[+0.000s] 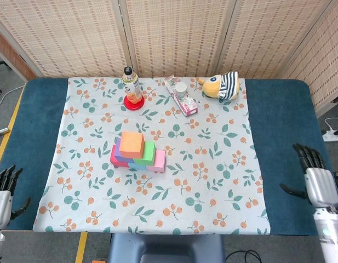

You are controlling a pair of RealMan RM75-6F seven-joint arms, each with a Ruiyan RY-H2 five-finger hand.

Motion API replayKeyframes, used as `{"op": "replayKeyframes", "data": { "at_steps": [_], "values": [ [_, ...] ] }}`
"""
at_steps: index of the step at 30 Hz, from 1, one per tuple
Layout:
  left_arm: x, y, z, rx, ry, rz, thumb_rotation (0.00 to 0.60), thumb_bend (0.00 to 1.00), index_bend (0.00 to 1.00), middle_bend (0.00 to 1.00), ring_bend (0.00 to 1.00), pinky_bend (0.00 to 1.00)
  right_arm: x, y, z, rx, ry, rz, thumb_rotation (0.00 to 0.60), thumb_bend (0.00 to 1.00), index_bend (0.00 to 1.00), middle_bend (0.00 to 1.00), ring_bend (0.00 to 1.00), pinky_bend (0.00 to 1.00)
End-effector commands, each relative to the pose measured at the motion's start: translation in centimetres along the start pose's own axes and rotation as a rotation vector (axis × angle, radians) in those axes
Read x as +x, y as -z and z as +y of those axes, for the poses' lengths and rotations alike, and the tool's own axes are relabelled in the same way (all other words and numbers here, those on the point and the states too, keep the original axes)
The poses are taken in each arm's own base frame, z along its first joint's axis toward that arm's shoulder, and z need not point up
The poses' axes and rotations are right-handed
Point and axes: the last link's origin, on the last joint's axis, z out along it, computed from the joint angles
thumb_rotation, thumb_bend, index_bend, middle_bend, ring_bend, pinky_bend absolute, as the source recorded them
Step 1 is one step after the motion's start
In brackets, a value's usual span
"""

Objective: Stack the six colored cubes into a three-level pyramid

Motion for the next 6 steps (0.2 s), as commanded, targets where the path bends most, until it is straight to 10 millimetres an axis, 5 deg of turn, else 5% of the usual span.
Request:
{"op": "replayKeyframes", "data": {
  "at_steps": [1,6],
  "values": [
    [-0.4,1.7,0.7,-0.004,0.012,-0.006,0.6,0.34,0.09,0.03,0.0,0.06,-0.1,3.7,1.4,-0.011,-0.013,0.01,0.6,0.0,0.0,0.04,0.0,0.0],
    [-0.6,2.7,1.5,-0.016,0.019,-0.01,0.6,0.34,0.09,0.04,0.0,0.06,-0.4,6.0,1.7,-0.032,-0.008,0.005,0.6,0.0,0.0,0.04,0.0,0.0]
  ]
}}
